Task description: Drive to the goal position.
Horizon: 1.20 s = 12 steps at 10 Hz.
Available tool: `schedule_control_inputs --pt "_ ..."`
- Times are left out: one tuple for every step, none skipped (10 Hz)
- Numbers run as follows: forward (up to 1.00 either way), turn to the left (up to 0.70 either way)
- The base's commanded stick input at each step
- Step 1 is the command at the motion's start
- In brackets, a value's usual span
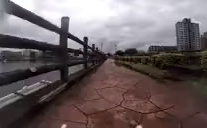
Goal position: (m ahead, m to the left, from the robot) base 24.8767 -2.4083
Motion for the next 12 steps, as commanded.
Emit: schedule_control_inputs --pt "0.85 0.01" --pt "0.85 0.01" --pt "0.85 0.01" --pt "0.85 0.01" --pt "0.85 0.01" --pt "0.85 0.01" --pt "0.85 0.01" --pt "0.85 0.01" --pt "0.85 0.01" --pt "0.85 0.01" --pt "0.85 -0.03" --pt "0.85 -0.27"
